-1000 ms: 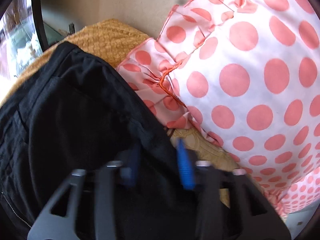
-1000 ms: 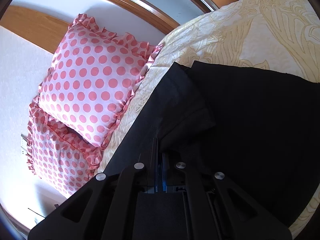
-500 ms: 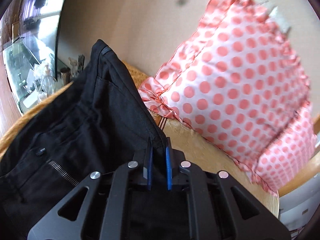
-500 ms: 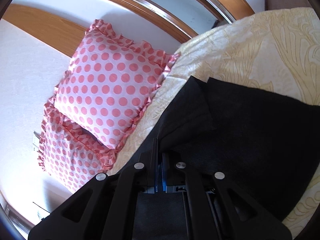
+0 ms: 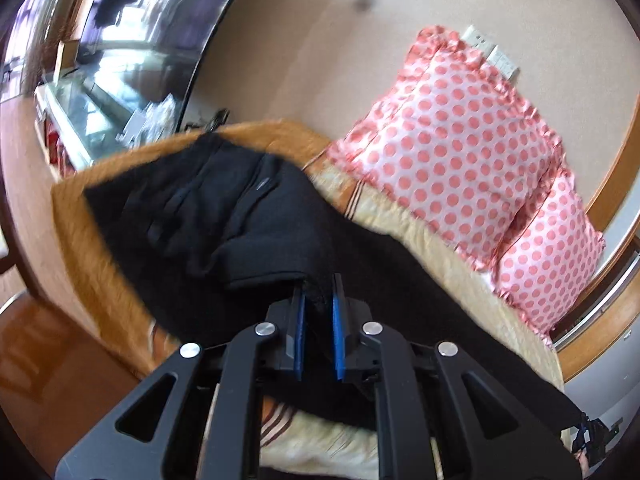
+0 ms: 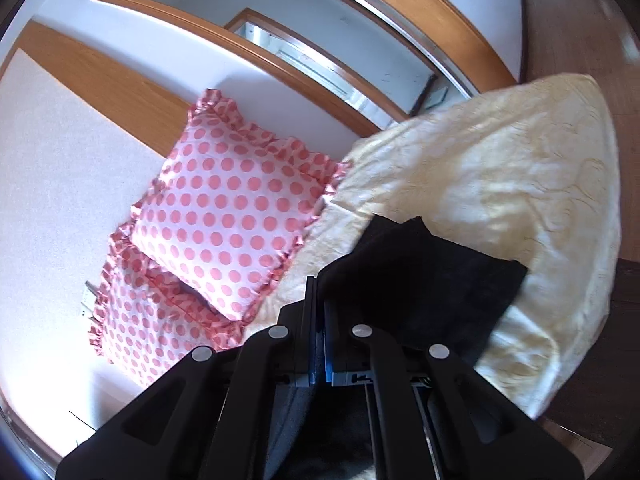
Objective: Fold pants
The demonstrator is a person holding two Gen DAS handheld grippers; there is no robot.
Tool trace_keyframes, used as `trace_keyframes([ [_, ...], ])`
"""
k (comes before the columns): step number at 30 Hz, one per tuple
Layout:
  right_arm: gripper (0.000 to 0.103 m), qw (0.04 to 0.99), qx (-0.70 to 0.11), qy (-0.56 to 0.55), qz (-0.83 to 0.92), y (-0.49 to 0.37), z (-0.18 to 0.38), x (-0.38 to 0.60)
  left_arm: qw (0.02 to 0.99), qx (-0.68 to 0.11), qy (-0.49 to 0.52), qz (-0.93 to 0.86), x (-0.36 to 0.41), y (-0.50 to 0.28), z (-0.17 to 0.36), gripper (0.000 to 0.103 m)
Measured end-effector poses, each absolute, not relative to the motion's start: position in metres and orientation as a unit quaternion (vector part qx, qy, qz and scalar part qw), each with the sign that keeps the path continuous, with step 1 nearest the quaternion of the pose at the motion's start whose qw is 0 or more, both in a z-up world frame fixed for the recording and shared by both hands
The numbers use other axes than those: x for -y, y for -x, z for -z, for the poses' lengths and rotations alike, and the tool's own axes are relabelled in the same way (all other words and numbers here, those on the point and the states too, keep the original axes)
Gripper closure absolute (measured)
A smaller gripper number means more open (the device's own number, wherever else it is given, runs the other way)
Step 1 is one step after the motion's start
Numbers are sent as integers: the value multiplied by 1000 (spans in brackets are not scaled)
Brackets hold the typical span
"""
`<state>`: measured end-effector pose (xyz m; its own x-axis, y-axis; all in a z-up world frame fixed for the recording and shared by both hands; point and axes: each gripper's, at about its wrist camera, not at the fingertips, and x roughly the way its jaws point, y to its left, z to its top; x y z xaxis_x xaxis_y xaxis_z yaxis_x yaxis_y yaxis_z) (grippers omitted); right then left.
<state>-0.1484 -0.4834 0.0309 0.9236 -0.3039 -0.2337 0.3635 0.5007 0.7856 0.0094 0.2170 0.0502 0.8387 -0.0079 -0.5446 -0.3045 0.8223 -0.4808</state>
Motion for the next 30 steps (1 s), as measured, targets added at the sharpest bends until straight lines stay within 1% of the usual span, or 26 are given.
trace_keyframes([
  [2, 100, 855, -39, -479, 198, 151, -18, 488, 910, -279, 292, -94, -222, 0, -31, 86],
  [3, 100, 852, -39, -483, 198, 153, -15, 488, 907, -278, 301, -97, -226, 7, -25, 75],
  [4, 100, 850, -41, -486, 200, 153, -12, 489, 903, -274, 315, -100, -232, 12, -22, 60],
  [5, 100, 850, -43, -486, 201, 152, -11, 489, 900, -270, 325, -104, -239, 16, -21, 54],
  [6, 100, 849, -43, -487, 202, 152, -10, 489, 899, -266, 331, -107, -243, 20, -22, 46],
  [7, 100, 848, -44, -488, 201, 152, -9, 489, 897, -261, 339, -108, -250, 21, -24, 43],
  [9, 100, 848, -43, -488, 202, 152, -10, 489, 893, -255, 355, -105, -261, 19, -28, 41],
  [11, 100, 849, -43, -487, 202, 152, -10, 489, 876, -264, 392, -92, -276, 10, -27, 41],
  [13, 100, 849, -45, -486, 202, 150, -10, 488, 842, -270, 463, -64, -294, 4, -19, 42],
  [15, 100, 849, -47, -484, 204, 149, -10, 487, 818, -271, 503, -56, -305, 1, -14, 41],
  [21, 100, 850, -51, -482, 205, 147, -10, 487, 794, -273, 535, -88, -327, -4, -8, 40],
  [23, 100, 851, -51, -482, 204, 145, -10, 486, 783, -277, 549, -91, -333, -11, -2, 42],
  [24, 100, 851, -52, -482, 203, 145, -10, 486, 782, -276, 550, -92, -336, -12, -1, 45],
  [25, 100, 851, -52, -482, 203, 144, -9, 486, 784, -277, 547, -99, -338, -16, -2, 54],
  [26, 100, 851, -52, -482, 202, 143, -10, 486, 784, -281, 544, -105, -339, -19, -3, 60],
  [27, 100, 851, -53, -482, 202, 143, -10, 485, 783, -285, 540, -115, -342, -21, -2, 78],
  [28, 100, 851, -53, -482, 202, 142, -9, 485, 784, -285, 537, -125, -346, -22, -1, 92],
  [30, 100, 850, -54, -484, 202, 142, -9, 486, 791, -282, 527, -132, -351, -20, -4, 96],
])
